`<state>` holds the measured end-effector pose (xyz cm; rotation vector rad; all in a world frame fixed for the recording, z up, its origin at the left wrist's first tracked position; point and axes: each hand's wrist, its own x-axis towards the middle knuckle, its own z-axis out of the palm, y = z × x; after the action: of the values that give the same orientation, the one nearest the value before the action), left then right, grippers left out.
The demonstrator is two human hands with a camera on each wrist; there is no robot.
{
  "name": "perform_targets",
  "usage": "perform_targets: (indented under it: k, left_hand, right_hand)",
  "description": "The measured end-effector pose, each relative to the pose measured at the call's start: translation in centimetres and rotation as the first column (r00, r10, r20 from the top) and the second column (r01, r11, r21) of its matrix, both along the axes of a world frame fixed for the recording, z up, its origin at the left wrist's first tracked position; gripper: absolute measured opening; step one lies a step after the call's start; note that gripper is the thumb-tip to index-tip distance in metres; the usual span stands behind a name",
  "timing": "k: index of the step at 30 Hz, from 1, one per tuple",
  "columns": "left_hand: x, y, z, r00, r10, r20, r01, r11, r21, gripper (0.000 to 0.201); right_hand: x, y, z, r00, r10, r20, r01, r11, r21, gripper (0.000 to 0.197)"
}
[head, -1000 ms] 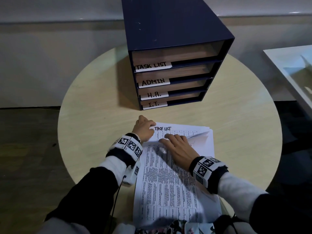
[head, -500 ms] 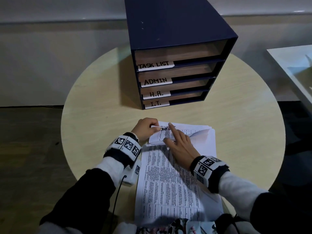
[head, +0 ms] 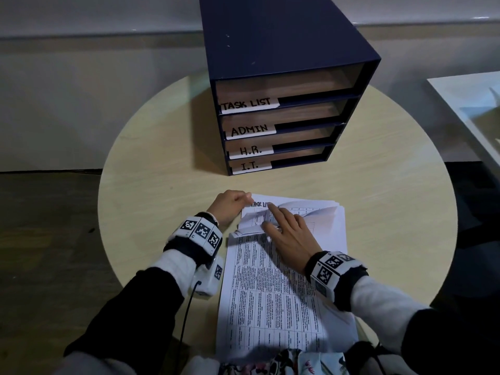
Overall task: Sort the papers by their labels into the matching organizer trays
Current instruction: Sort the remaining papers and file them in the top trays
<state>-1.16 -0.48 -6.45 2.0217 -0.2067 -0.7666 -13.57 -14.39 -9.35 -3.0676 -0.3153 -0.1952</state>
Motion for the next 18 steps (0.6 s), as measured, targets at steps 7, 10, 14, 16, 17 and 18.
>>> perform_targets:
  k: [7,10,14,16,17,18]
  left_hand:
    - [0.0,0.0,0.2,0.966,-0.044,-0.256,0.027,0.997,-0.069,0.047]
    - [0.1,0.0,1.0,0.948,-0.067,-0.310,0.043,0.996,-0.083,0.040]
    - [0.4,-0.1,1.1,0.937,-0.032,-0.348,-0.006,0.994,-0.107,0.031]
    - [0.4,-0.4,0.5,0.950,0.047,-0.309,-0.084,0.991,-0.106,0.028]
    - [0.5,-0.5,0.2,0.970,0.069,-0.233,-0.088,0.993,-0.072,0.028]
    - [0.4,-0.7,0.1,0.990,0.060,-0.126,-0.063,0.998,-0.020,0.028]
  right_hand:
    - [0.1,-0.1,0.3,1.000,0.005,-0.013,-0.005,1.000,0.013,0.067]
    - [0.1,-0.2,0.2,1.000,0.010,-0.001,-0.010,1.000,0.005,0.066]
    - [0.2,-0.3,-0.3,0.998,0.007,0.060,-0.006,1.000,-0.009,0.065]
    - [0.2,-0.3,-0.7,0.994,0.023,0.109,-0.022,1.000,-0.011,0.062]
    - [0.1,-0.3,-0.8,0.991,0.033,0.128,-0.032,0.999,-0.012,0.060]
    - [0.1,-0.2,-0.9,0.989,0.040,0.142,-0.038,0.999,-0.012,0.059]
